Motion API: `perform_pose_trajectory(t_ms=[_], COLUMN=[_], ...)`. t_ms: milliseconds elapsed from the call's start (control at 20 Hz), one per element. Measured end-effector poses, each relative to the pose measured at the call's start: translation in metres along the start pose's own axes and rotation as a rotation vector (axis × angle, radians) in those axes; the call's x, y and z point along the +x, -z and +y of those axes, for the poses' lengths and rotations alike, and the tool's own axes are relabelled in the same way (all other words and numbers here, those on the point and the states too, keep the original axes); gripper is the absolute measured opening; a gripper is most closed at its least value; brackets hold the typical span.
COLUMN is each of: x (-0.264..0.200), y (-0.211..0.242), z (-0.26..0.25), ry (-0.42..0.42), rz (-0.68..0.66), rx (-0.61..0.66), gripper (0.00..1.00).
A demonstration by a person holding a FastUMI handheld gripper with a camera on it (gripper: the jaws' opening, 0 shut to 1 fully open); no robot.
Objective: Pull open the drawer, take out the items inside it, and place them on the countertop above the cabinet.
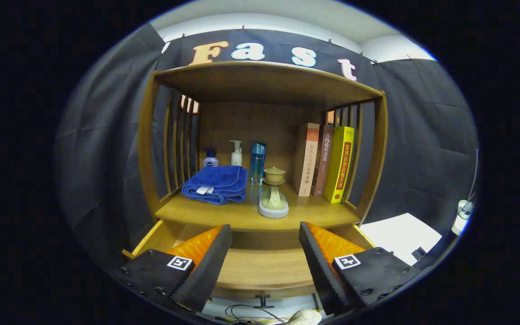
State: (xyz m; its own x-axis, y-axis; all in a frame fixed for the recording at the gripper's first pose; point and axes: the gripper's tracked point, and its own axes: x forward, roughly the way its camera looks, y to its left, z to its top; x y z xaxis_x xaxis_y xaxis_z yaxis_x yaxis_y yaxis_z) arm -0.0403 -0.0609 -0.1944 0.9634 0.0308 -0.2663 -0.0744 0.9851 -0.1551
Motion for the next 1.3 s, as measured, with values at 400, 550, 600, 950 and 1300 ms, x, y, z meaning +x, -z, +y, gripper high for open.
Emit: perform_pose_trajectory(t_ms=[400, 550, 600, 950, 1300], x=[-0.032, -0.04, -0.041, -0.031, -0.02], y=[0.065, 0.095, 0.103, 0.143, 0.145], z=[0.002, 0.004, 0.003, -0.005, 0.003], ry=[-0.005, -0.008, -0.005, 0.014, -0.008], rz=[0.006, 0.035, 0.043, 0.091, 0.082], rx=[-0.018, -0.025, -0.012, 0.04, 0.084], gripper=[0.99, 0.99, 0.99, 0.99, 0.96])
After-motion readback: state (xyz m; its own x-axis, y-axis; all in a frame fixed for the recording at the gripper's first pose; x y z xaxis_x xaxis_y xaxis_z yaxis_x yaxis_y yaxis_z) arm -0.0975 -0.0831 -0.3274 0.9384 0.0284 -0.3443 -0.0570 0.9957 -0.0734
